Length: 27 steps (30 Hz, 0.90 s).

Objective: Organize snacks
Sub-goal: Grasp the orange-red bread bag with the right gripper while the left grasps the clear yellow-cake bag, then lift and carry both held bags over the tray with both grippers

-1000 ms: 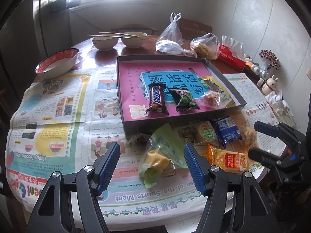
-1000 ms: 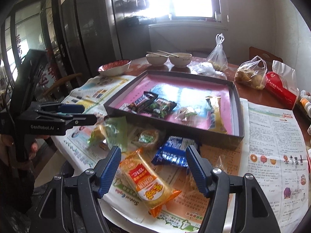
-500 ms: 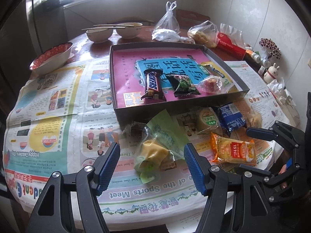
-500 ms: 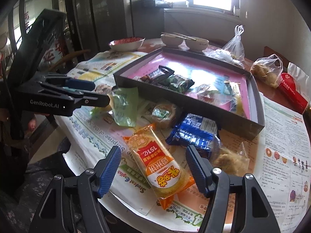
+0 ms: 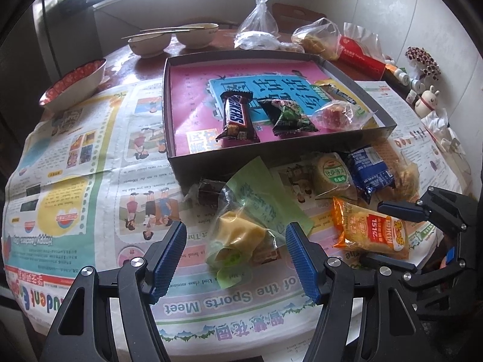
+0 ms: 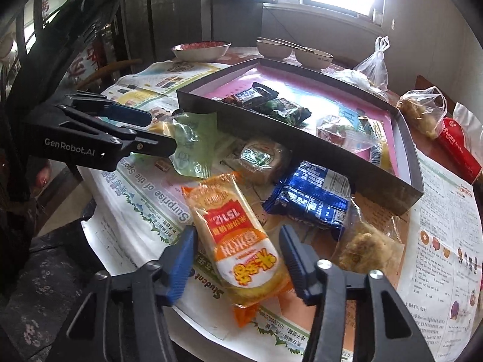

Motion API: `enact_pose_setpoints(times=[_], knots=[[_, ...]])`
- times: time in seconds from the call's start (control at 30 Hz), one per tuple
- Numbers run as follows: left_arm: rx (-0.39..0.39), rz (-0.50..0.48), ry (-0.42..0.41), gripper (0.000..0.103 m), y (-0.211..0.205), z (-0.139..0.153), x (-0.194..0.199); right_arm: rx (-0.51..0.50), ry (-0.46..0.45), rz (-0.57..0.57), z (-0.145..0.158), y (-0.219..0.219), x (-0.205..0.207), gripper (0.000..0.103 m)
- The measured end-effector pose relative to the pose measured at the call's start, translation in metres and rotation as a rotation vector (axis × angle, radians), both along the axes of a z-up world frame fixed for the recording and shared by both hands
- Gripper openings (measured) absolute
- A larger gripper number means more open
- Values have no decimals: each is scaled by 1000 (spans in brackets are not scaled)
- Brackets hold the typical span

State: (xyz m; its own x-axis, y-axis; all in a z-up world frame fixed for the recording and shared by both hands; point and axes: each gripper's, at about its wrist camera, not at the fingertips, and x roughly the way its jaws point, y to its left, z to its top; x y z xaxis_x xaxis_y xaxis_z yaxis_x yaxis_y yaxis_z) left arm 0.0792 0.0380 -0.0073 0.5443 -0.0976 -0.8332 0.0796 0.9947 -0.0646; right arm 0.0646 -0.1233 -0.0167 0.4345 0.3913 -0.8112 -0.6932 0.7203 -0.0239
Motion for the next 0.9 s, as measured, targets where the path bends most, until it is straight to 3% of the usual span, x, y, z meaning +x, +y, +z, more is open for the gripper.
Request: enact_pose_setpoints(times=[0.3,0.43,0.57,0.9], knots=[[19,-10,12,70,-5,-7,6,16,-1,29,-4,16,7,51],[13,-21,20,70,-8,-11,6,36,6,34,-4,18,8,40],[0,-36,27,70,-10,-15,7,46,0,25,-1,14,7,38],[-47,-32,23,59,-10,-12,13,114,19,-27,12,1,12,37]])
